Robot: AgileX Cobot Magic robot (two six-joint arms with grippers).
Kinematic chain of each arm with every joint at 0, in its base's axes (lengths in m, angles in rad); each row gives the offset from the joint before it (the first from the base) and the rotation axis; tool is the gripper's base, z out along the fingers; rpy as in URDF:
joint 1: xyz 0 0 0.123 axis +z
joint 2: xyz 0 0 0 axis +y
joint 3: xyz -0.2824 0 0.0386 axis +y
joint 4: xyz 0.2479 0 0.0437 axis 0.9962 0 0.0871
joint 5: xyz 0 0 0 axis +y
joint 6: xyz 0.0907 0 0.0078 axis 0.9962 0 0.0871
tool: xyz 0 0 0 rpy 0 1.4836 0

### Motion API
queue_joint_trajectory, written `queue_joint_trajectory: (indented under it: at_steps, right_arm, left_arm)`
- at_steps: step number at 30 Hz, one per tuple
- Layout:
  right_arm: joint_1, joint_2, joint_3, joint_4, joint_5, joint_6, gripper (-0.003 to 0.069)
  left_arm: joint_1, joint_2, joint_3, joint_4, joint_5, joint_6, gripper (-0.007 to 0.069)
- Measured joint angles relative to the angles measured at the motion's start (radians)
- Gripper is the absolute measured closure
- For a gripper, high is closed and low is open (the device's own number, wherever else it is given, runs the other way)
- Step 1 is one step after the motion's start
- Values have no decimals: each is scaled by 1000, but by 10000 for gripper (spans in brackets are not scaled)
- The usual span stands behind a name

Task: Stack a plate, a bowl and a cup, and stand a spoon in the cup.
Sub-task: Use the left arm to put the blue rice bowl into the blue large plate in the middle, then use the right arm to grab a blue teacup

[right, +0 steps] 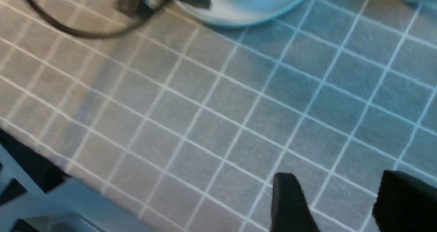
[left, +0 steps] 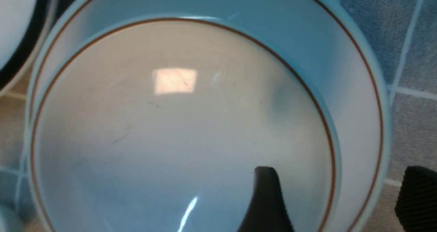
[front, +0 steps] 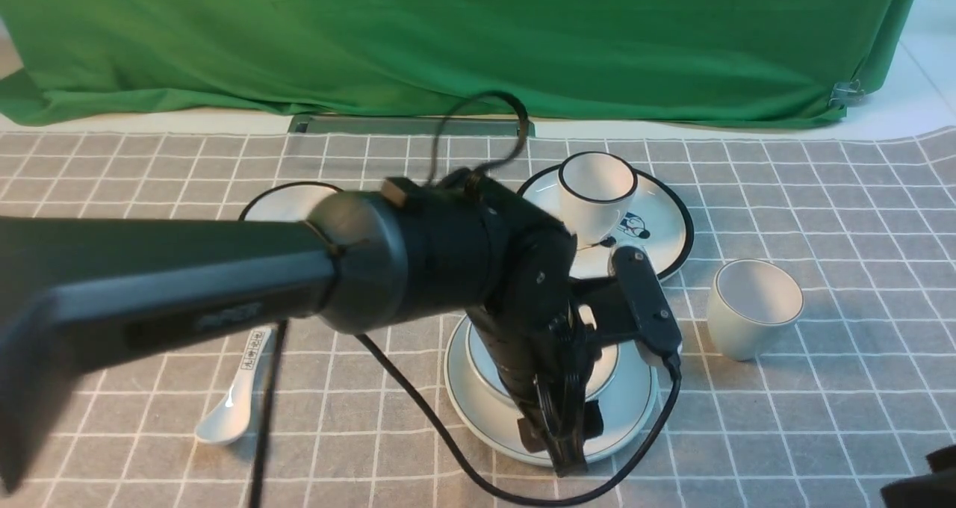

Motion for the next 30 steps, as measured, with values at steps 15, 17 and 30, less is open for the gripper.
queue_joint_trajectory:
  at_steps: [15,17,30]
  right_arm:
    - [-12,710,-452,-166,-26,14,267]
    - [-12,765,-491,-166,-26,12,267]
    - [-65,1094,-655,-164,-41,-13,343]
  left_arm:
    - [0,-812,320,-108,-89,-299,613]
    - [0,-879,367,-109,-102,-315,617]
    - [0,-1310,686,-123,-250,-417,619]
